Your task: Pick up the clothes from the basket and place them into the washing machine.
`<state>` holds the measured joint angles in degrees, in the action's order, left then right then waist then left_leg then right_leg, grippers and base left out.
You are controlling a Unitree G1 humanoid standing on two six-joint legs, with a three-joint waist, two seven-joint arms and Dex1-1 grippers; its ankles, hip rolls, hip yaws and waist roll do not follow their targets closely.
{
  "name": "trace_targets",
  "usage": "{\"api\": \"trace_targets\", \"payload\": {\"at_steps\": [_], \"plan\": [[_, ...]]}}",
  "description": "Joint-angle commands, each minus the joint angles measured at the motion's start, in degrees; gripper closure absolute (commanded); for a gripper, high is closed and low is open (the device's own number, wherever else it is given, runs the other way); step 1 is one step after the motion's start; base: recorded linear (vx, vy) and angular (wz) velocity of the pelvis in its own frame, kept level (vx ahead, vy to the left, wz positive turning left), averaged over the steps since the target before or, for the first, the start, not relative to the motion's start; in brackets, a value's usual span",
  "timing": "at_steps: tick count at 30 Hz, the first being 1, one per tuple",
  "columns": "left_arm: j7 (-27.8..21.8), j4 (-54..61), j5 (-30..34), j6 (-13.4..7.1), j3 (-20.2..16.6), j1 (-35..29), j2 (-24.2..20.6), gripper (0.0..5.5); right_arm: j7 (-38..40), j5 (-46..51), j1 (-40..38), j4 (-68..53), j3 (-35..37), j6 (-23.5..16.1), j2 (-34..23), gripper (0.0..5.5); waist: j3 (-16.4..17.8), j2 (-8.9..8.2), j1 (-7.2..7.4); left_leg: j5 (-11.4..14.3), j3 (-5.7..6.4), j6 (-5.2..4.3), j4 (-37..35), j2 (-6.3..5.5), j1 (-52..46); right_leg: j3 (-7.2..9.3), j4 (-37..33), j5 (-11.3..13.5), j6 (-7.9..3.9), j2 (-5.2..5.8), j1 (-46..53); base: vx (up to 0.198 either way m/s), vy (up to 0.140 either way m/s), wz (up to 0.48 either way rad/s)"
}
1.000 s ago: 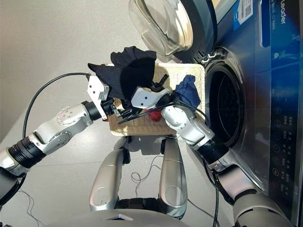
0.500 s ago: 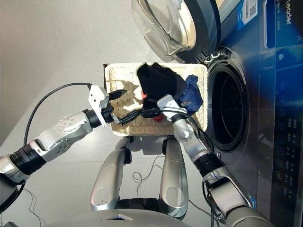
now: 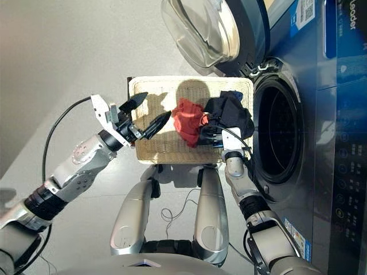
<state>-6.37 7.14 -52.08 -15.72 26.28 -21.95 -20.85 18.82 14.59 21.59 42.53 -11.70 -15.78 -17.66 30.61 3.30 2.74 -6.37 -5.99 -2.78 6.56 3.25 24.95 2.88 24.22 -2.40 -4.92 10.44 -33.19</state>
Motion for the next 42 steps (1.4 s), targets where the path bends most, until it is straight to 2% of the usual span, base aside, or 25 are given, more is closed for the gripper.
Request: {"api": "trace_targets", "payload": {"at_steps": [1,5,6,10,20,29,30,31,36,37,38,42], "plan": [[4.2,5.24,4.98,-5.3,1.8,-0.22,0.34,0.0,4.44,6.03,0.97,-1.99,3.71,-6.94,1.96,5.5,-0.82,-1.62,-0.04,7.58,2.45,-1.78,13.97,2.4,6.07,-2.87,-4.21,3.58,-3.84,0.98,1.09,0.0,0.0,0.0],[7.66,3.29,7.54,-6.57,4.28,-2.64,2.46,0.0,8.58,11.33,2.92,0.29,7.23,-10.23,2.41,5.5,-0.82,-1.83,-0.05,10.01,3.67,-1.65,19.76,2.71,9.75,-2.8,2.29,1.01,-3.23,0.8,-2.37,0.0,0.0,0.0],[8.7,2.78,8.04,-6.89,4.81,-3.0,2.92,0.0,10.39,13.35,3.79,0.61,9.1,-11.78,2.91,5.5,-0.82,-1.8,-0.09,10.54,3.86,-1.62,21.23,2.79,10.78,-2.85,3.74,0.43,-3.15,0.81,-3.15,0.0,0.0,0.0],[10.11,2.69,8.43,-7.13,6.0,-3.58,3.14,0.0,14.46,16.28,7.28,3.84,13.24,-13.71,1.64,5.5,-0.82,-1.41,-0.78,11.63,4.28,-1.4,24.02,2.83,13.16,-2.84,7.2,-1.0,-2.79,0.62,-5.73,0.0,0.0,0.0],[12.59,3.45,7.29,-6.85,6.38,-3.85,2.57,0.0,25.37,24.2,17.18,12.75,24.11,-17.82,-7.52,5.5,-0.82,-0.24,-1.93,13.1,5.14,-1.54,28.79,2.82,18.5,-3.39,12.19,-2.87,-2.3,0.48,-10.85,0.0,0.0,0.0],[13.01,4.66,6.46,-7.41,6.19,-4.71,2.45,0.0,24.53,31.25,21.75,17.17,25.85,-17.62,-14.22,5.5,-0.82,0.43,-2.45,13.4,5.07,-1.49,30.42,2.63,20.9,-4.0,13.96,-3.0,-2.2,0.55,-13.73,0.0,0.0,0.0],[13.02,4.66,6.47,-7.48,6.22,-4.6,2.39,0.0,24.67,31.78,22.12,17.24,26.16,-17.94,-15.11,5.5,-0.82,0.43,-2.49,14.2,4.96,-1.57,30.92,2.71,20.75,-4.02,14.48,-3.8,-2.24,0.56,-13.59,0.0,0.0,0.0],[13.01,4.74,6.46,-7.55,6.32,-4.66,2.32,0.0,24.69,32.06,22.35,17.18,26.14,-18.06,-15.6,5.5,-0.82,0.38,-2.49,13.58,4.85,-1.49,30.71,2.73,21.02,-4.02,14.2,-3.19,-2.2,0.58,-13.89,0.0,0.0,0.0],[13.0,4.96,6.66,-7.69,6.33,-4.98,1.82,0.0,23.07,33.55,23.47,16.71,25.36,-18.0,-16.49,5.5,-0.82,0.23,-2.4,13.6,4.43,-1.33,30.66,2.84,20.92,-4.36,14.03,-2.85,-2.19,0.44,-14.06,0.0,0.0,0.0],[13.06,4.97,6.66,-7.76,6.3,-5.13,1.86,0.0,22.31,34.05,23.54,16.61,25.02,-17.84,-16.24,2.91,-0.82,0.11,-2.38,13.61,4.29,-1.31,30.64,2.92,20.83,-4.35,14.04,-2.82,-2.14,0.44,-14.01,0.0,0.0,0.0],[13.15,5.02,6.65,-7.74,6.18,-5.28,1.91,0.0,21.88,34.63,23.54,16.65,24.84,-17.72,-16.07,0.0,-0.82,-0.04,-2.31,13.64,4.17,-1.29,30.59,2.96,20.72,-4.4,13.97,-2.87,-2.07,0.36,-13.93,0.0,0.0,0.0],[13.52,4.59,7.1,-7.58,5.89,-5.45,2.14,0.0,19.05,35.82,22.24,14.19,23.33,-18.06,-13.44,0.0,-0.82,-0.64,-2.0,13.75,3.85,-1.32,30.38,3.23,20.32,-4.49,13.7,-2.91,-1.88,0.18,-13.49,0.0,0.0,0.0]]}}
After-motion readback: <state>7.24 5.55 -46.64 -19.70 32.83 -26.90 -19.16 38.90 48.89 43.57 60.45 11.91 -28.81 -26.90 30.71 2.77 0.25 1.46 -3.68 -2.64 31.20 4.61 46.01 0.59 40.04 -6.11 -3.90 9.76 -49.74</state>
